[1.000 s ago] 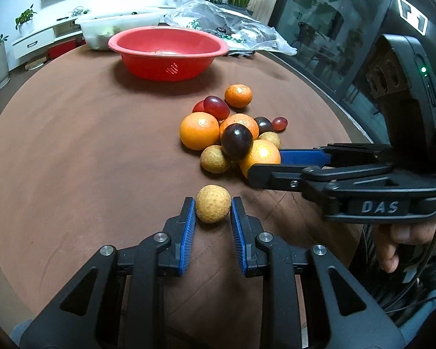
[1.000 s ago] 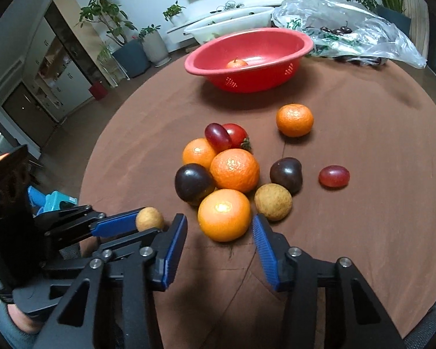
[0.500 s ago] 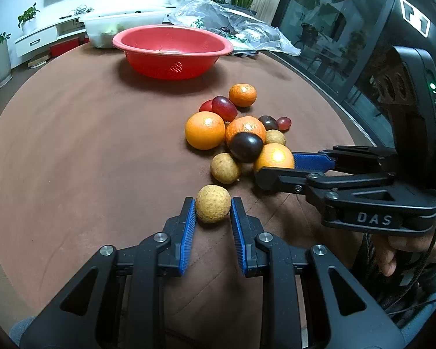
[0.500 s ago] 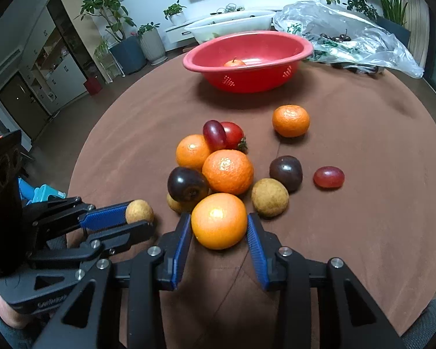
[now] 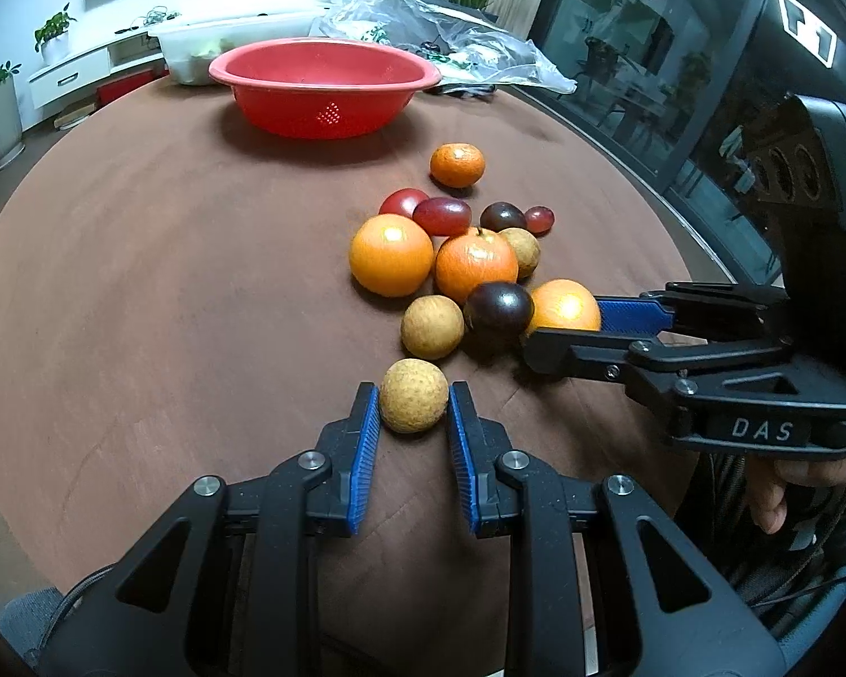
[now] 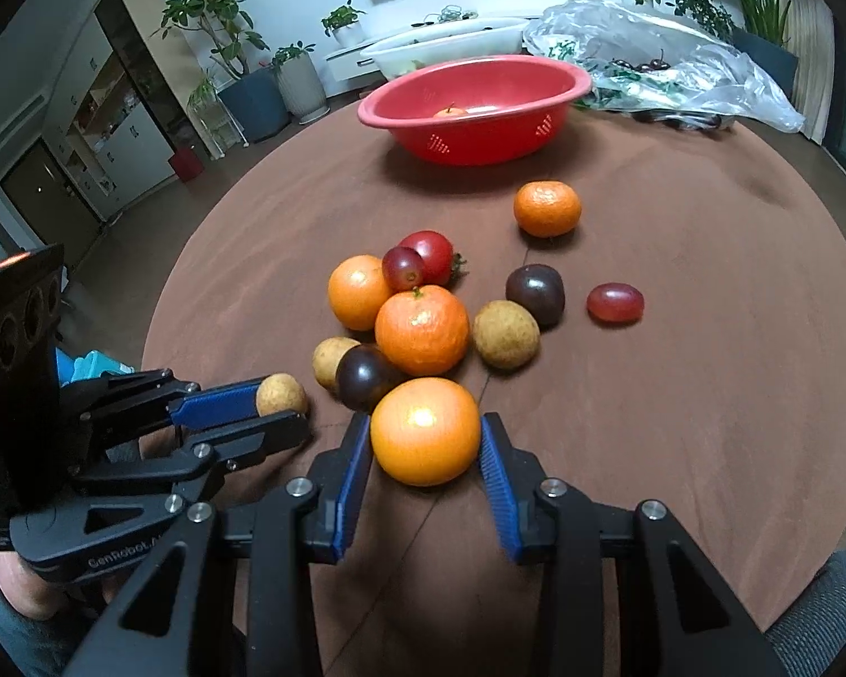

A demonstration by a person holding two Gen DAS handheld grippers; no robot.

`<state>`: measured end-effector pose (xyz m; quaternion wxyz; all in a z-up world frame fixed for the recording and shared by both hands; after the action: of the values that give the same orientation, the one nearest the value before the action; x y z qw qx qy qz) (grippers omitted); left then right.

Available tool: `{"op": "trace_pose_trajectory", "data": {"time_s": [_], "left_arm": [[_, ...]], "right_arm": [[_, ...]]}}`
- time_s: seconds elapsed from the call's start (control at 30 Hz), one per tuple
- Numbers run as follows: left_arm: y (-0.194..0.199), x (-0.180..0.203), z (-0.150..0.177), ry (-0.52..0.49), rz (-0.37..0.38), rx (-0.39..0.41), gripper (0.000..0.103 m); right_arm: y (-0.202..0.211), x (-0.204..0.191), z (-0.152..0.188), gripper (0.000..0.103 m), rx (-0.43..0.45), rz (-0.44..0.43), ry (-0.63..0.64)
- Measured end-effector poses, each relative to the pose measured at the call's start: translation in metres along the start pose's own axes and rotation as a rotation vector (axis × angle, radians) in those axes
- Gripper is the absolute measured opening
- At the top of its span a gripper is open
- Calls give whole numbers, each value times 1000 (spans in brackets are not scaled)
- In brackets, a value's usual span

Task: Organize fruits
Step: 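Grasp the large orange with the right gripper while the left holds the brown fruit, then carry orange and brown fruit into the red bowl and open both grippers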

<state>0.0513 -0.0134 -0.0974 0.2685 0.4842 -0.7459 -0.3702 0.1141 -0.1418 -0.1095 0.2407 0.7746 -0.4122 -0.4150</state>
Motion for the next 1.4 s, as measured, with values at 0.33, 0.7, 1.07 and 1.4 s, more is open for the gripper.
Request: {"op": "trace_pose_trajectory", "data": {"time_s": [0.33, 0.7, 1.07, 1.4], "left_arm": [[3, 2, 5, 7, -1, 15, 23], [5, 2, 6, 16, -2, 26, 23], [5, 3, 6, 17, -1, 28, 23], [21, -15, -11, 61, 8, 62, 23]], "right_arm": [[5, -4, 9, 41, -3, 15, 15], [10, 2, 12, 41, 3, 6, -4], [23, 2, 13, 41, 0, 67, 68], [35, 35, 1, 41, 31, 17, -51]]}}
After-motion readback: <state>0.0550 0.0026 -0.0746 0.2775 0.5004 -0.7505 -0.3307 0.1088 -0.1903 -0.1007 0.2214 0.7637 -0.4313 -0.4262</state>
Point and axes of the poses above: each gripper's, at about its wrist camera, not at the fingertips, and y roughly against the way its jaws point, x to its right, z to its underside, the point moved 3 cm from there along -y, roughly the way its jaws point, and after that the axes turned 13 degrees about -z, right-handed, at the moved point
